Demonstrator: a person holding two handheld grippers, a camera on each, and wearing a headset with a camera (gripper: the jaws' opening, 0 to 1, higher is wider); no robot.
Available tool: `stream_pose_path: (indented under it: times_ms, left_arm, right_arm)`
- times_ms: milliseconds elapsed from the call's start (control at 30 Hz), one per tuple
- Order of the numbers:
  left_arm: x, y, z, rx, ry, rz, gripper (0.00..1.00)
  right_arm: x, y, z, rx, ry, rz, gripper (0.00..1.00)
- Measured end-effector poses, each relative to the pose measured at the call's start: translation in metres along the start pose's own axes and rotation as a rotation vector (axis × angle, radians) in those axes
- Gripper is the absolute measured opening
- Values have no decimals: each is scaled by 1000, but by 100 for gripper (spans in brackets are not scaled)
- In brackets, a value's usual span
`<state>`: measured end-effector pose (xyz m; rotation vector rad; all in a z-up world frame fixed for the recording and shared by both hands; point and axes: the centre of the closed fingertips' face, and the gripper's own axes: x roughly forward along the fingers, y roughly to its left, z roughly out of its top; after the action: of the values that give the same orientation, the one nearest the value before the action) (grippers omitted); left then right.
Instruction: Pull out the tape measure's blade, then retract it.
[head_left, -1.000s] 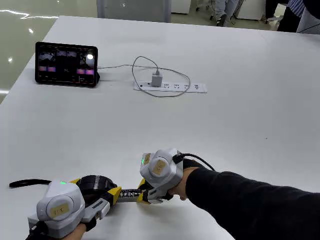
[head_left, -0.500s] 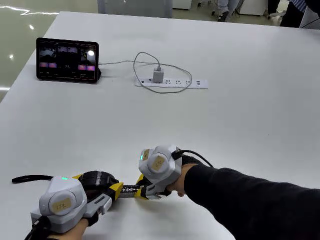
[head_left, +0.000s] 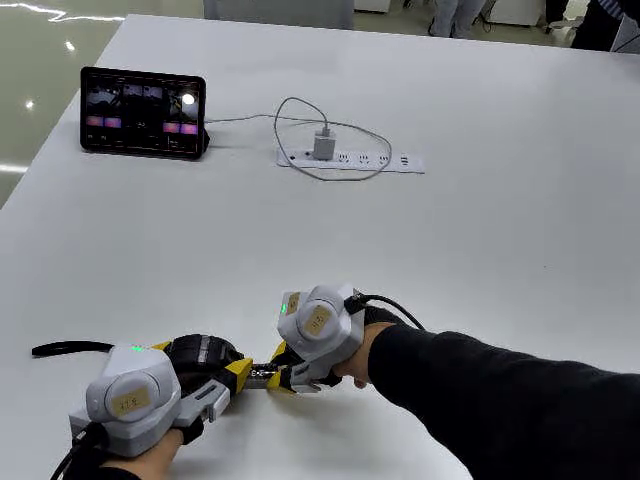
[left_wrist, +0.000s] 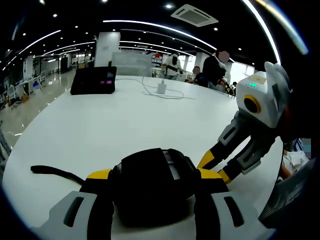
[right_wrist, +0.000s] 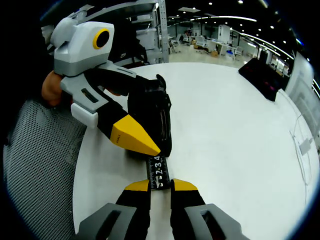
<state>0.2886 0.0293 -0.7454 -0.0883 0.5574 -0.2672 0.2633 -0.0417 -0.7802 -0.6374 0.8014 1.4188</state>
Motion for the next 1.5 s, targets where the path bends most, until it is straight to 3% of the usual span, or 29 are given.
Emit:
stream_pose_path:
  times_ms: [1500]
  left_arm:
    - [0,1,0,-4,-1,-1,61]
  right_arm:
    - [16,3,20,-1,-34,-1,11]
